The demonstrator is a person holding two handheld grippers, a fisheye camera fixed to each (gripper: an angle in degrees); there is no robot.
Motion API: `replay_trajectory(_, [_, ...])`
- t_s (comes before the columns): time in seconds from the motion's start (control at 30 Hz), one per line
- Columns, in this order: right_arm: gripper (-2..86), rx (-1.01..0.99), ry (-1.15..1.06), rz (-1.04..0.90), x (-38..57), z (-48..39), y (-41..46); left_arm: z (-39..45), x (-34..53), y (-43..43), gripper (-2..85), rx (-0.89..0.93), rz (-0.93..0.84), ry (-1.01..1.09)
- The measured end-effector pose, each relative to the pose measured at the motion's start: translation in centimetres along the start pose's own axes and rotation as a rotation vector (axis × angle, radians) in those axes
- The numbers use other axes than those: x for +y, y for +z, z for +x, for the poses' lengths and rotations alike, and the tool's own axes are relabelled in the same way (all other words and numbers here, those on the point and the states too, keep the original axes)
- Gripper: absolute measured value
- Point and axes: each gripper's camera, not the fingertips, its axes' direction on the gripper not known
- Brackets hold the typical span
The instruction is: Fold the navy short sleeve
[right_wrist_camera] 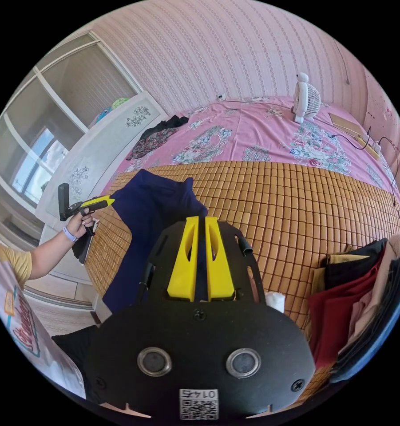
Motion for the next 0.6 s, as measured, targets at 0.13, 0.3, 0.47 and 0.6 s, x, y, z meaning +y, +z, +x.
replay_trajectory(0.13, [1.8, -0.069, -0.036, -0.047, 5.9, -3.1, -4.5, 3.6, 7.2, -5.3, -0.2, 0.025, -0.044, 0.024])
replay_trajectory(0.3, [1.9, -0.207, 0.045, -0.183, 15.8, -4.3, -3.8, 5.9, 19.2, -5.7, -0.2, 0.083, -0.166, -0.157])
replay_trajectory(0.47, [2.2, -0.117, 0.16, -0.301, 26.0, -4.4, 1.3, 7.6, 28.0, -1.8, -0.3, 0.023, -0.301, -0.281])
replay_trajectory(0.6, [2.9, 0.014, 0.152, -0.322, 30.8, -5.8, 3.3, 9.5, 31.9, 0.0, -0.6, -0.085, -0.376, -0.197])
